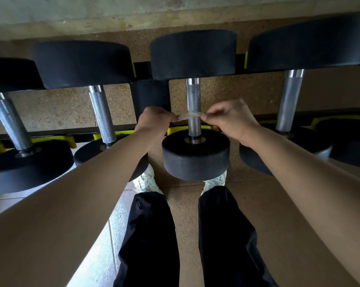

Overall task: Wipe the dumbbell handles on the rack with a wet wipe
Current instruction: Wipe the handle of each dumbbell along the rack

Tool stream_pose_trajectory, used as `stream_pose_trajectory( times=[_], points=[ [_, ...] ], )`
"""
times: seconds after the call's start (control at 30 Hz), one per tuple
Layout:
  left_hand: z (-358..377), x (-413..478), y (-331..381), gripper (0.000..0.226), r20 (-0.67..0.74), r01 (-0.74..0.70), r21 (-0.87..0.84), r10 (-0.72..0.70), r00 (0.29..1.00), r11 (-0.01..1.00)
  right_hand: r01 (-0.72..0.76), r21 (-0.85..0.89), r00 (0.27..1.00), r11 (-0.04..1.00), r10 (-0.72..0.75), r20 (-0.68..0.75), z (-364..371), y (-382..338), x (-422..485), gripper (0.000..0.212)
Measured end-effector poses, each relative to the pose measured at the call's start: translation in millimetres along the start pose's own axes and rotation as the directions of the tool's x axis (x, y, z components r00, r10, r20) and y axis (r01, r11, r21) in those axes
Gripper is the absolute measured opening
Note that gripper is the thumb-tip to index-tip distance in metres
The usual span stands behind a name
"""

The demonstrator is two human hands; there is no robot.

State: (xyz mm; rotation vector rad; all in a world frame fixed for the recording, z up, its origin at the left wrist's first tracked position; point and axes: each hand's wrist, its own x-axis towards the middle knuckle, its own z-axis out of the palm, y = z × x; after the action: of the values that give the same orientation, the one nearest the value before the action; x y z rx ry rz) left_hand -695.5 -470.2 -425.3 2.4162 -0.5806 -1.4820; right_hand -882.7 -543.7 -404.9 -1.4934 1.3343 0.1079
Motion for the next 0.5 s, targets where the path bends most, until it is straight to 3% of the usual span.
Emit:
stream_pose_trajectory(
  times=[0.07,0.2,0.3,0.43,0.5],
  points=[
    [5.1,-1.7,4.2,0.035,0.051,0.030,0.116,-0.036,0.998,0.993,-0.101,-0.030,0.994,0.994,0.102,0.025,-3.5,3.2,-1.5,0.017],
    [16.3,-9.0,8.3,0.042,0.118,0.018,0.238,-0.047,0.992,0.971,-0.310,-0.084,0.950,0.947,0.312,0.013,-5.5,14.1,-3.0,0.022],
    [14.2,-12.1,1.2,0.054,0.095,0.069,0.325,-0.106,0.990,0.943,-0.336,-0.106,0.939,0.936,0.341,0.036,5.4,5.8,-1.8,0.027],
    [11.0,-10.6,-2.5,0.045,0.010,0.073,0.428,-0.085,0.996,0.901,-0.334,-0.138,0.934,0.932,0.347,0.086,15.0,-4.1,0.6,0.020],
    [14.5,-9.0,-0.5,0.047,0.061,0.026,0.407,-0.056,0.997,0.913,-0.373,-0.131,0.923,0.919,0.382,0.050,9.9,-0.3,1.3,0.015]
  ],
)
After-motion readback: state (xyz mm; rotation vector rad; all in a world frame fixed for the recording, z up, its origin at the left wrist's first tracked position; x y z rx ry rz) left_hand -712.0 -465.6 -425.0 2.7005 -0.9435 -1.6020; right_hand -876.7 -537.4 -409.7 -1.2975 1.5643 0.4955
